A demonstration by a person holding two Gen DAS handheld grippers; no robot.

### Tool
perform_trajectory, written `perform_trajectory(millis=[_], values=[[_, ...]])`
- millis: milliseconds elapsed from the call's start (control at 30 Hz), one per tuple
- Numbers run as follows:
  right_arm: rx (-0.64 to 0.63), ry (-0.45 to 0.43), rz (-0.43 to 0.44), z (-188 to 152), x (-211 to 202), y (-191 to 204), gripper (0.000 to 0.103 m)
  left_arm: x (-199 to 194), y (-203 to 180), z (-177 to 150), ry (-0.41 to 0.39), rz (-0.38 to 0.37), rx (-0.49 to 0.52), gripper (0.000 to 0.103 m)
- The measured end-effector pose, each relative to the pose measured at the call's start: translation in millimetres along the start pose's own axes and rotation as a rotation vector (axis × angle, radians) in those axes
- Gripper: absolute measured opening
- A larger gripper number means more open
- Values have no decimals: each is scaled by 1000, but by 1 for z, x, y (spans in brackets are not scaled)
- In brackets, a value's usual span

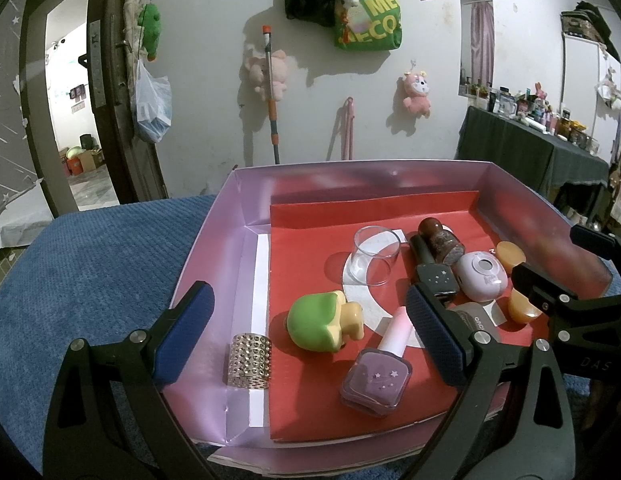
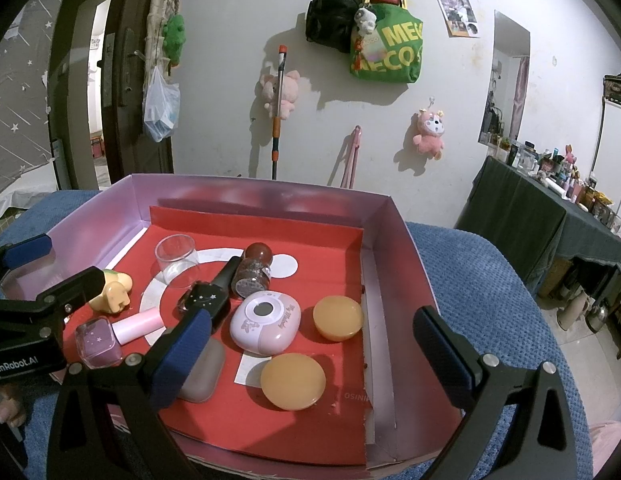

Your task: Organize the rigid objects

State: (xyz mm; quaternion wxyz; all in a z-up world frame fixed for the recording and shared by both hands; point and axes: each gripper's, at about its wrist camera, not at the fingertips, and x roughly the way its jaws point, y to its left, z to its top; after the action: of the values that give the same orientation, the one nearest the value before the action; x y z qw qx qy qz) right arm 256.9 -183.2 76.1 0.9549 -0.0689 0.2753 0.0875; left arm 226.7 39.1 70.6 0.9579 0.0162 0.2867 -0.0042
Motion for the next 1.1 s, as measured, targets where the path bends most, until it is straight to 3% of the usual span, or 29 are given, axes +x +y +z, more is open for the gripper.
perform_trajectory(millis=[633,800,1100], values=[[0,1,0,2,0,0,103,0,0,-1,0,0,-1,98],[2,-14,4,0,-2,0,103,-7,-3,-4,-33,20,12,98],[82,-123,38,-5,-71,-18,103,-65,0,-5,-57,18,-30,98]])
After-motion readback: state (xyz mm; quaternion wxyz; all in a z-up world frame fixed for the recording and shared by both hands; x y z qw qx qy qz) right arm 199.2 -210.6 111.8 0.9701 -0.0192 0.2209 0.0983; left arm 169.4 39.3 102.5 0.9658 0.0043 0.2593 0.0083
